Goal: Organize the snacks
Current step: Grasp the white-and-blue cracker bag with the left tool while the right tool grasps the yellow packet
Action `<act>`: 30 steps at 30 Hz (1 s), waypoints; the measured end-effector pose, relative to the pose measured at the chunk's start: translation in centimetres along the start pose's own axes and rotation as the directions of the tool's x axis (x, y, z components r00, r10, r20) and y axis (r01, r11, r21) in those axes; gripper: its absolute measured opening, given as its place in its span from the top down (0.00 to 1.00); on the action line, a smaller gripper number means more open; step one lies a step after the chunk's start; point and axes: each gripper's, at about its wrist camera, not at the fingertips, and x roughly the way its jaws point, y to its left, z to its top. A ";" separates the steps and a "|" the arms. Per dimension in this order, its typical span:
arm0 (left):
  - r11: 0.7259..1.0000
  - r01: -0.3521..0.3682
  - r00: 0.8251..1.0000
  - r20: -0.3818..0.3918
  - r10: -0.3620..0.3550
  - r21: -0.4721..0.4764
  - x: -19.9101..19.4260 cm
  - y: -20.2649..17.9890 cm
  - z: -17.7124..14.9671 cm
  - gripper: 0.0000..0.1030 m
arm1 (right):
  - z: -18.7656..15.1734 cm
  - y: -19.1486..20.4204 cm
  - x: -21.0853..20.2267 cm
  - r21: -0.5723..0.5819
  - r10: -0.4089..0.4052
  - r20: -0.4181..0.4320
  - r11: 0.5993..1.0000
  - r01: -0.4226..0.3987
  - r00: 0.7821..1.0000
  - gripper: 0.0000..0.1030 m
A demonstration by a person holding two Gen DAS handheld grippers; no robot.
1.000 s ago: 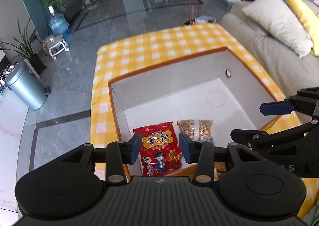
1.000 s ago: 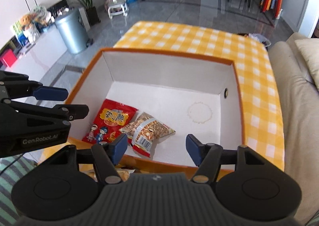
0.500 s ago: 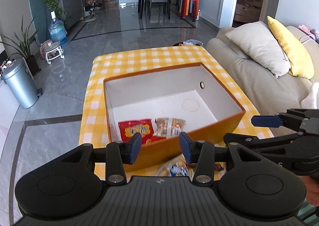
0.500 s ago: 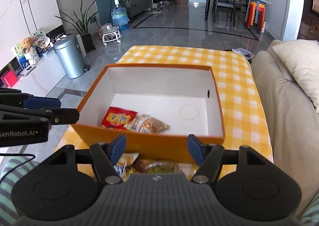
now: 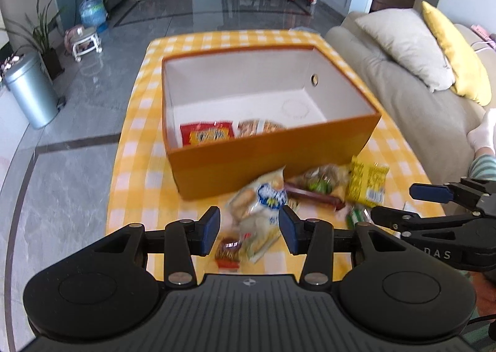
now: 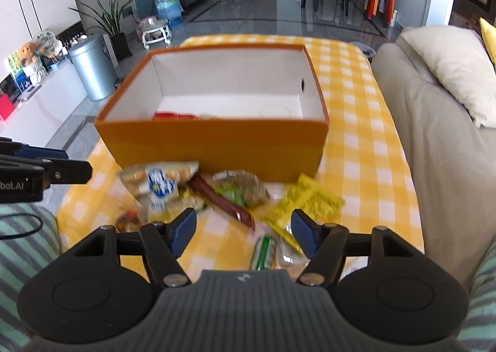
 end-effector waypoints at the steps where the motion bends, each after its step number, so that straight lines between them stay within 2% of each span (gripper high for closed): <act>1: 1.000 0.000 1.000 -0.007 0.000 -0.004 0.2 0.1 -0.2 0.50 | -0.3 -0.1 0.1 0.000 0.002 -0.005 1.000 -0.002 1.000 0.36; 8: 0.999 0.006 1.000 -0.024 -0.007 -0.033 1.8 0.1 -1.0 0.49 | -1.5 -0.5 1.7 -0.018 0.019 -0.008 1.000 -0.019 1.000 0.36; 12: 1.000 0.011 0.999 -0.034 -0.011 -0.024 2.9 -0.2 -0.9 0.39 | -1.4 -0.4 2.2 -0.027 0.033 0.000 0.999 -0.033 0.999 0.36; 17: 1.000 -0.006 0.998 -0.058 0.006 0.002 4.7 -0.7 -0.6 0.36 | -1.1 -0.7 3.2 -0.045 0.003 0.004 0.999 -0.003 1.000 0.37; 19: 1.000 -0.012 0.999 -0.046 0.013 0.011 5.2 -1.1 -0.5 0.30 | -1.0 -1.5 3.8 -0.018 -0.011 -0.008 1.000 0.011 1.000 0.37; 25: 1.000 -0.016 0.998 -0.064 0.016 0.009 7.2 -1.1 0.2 0.26 | -0.5 -4.3 5.8 0.133 -0.026 -0.066 0.990 0.035 0.997 0.36; 30: 1.000 -0.019 0.996 -0.085 0.020 0.002 8.6 -0.9 0.4 0.21 | 0.0 -5.0 7.0 0.173 -0.032 -0.077 0.984 0.045 0.996 0.36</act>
